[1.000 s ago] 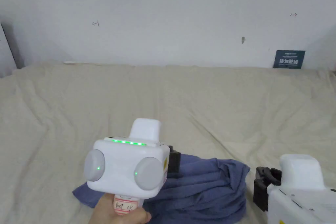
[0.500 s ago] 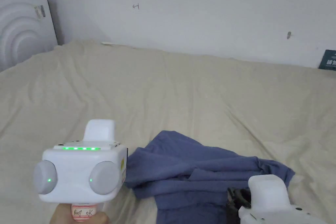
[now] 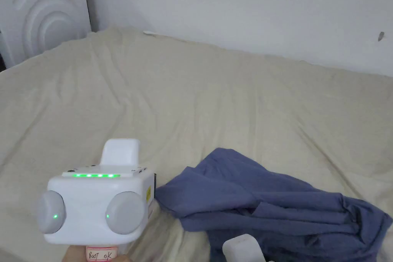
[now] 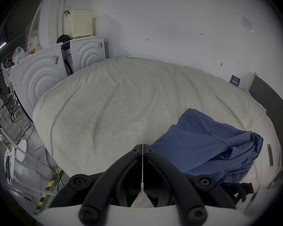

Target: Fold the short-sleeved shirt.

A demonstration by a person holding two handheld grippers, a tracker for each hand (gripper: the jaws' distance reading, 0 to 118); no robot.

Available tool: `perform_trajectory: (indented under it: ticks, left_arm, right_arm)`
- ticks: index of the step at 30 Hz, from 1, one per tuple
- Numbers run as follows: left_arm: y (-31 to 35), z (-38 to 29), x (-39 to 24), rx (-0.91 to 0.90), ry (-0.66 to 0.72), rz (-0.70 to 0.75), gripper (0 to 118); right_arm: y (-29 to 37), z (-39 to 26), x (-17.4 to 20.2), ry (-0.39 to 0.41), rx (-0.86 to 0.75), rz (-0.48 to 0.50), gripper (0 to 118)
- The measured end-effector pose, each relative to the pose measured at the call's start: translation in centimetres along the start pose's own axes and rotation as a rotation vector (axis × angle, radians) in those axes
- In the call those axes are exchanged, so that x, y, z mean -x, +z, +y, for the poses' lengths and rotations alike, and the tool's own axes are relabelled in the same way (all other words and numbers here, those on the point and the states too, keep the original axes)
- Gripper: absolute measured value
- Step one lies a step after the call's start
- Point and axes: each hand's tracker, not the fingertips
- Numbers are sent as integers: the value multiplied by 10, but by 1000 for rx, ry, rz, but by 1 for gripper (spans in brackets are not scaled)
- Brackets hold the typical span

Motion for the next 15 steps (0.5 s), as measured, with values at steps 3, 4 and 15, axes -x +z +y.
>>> perform_trajectory:
  ticks: [3, 4, 15]
  left_arm:
    - [-2, 0, 7, 2, -6, 13, 1]
    - [-3, 1, 9, 1, -7, 15, 1]
    - [-15, 7, 9, 24, 0, -1, 1]
  right_arm:
    - [-12, -2, 0, 16, 25, -74, 90]
    - [-10, -1, -2, 7, 22, -61, 90]
    - [-2, 6, -25, -134, 21, -88, 5]
